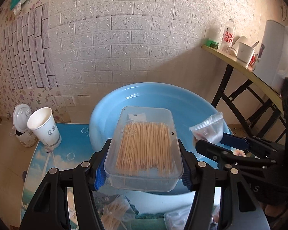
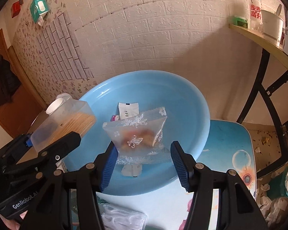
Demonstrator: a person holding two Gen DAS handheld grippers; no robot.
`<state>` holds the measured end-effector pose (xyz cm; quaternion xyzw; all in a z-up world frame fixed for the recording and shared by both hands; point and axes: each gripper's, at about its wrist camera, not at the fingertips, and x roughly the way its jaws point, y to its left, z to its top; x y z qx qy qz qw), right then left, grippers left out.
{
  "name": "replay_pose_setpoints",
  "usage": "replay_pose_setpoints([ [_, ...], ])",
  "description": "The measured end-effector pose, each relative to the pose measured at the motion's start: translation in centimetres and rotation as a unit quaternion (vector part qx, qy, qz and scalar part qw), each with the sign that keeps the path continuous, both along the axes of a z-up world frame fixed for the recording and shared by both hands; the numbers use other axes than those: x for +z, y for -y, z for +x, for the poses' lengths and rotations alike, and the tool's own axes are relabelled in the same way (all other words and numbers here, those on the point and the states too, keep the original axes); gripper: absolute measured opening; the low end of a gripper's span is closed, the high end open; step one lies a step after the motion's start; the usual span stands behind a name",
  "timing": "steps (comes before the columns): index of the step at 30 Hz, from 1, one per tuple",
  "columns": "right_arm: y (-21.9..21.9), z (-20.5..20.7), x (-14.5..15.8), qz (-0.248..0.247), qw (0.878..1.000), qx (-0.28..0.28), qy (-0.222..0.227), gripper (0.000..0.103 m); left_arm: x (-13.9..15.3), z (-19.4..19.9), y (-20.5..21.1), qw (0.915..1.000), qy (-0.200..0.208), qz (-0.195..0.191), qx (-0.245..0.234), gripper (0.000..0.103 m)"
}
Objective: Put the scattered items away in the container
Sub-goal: 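Carry the toothpick box and snack bag over the blue basin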
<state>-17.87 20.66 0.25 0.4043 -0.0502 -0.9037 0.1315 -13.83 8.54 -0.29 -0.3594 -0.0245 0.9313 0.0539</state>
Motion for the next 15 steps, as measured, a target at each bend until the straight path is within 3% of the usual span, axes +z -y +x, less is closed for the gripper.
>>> replay_pose_setpoints([
  [4, -0.1, -0.5, -0.3, 0.009, 1.000, 0.000, -0.005, 0.058, -0.9, -1.2, 0.4, 0.9999, 0.012, -0.003, -0.004, 0.059],
  [11, -0.6, -1.0, -0.5, -0.026, 1.000, 0.006, -0.006, 0.058, -1.9, -2.8, 0.6, 0.9994, 0.027, 0.008, -0.022, 0.059],
  [15, -0.3, -1.1, -0.7, -0.022, 1.000, 0.008, -0.006, 0.058, -1.6, -2.8, 1.3, 0.9987, 0.023, 0.038, -0.025, 0.059],
])
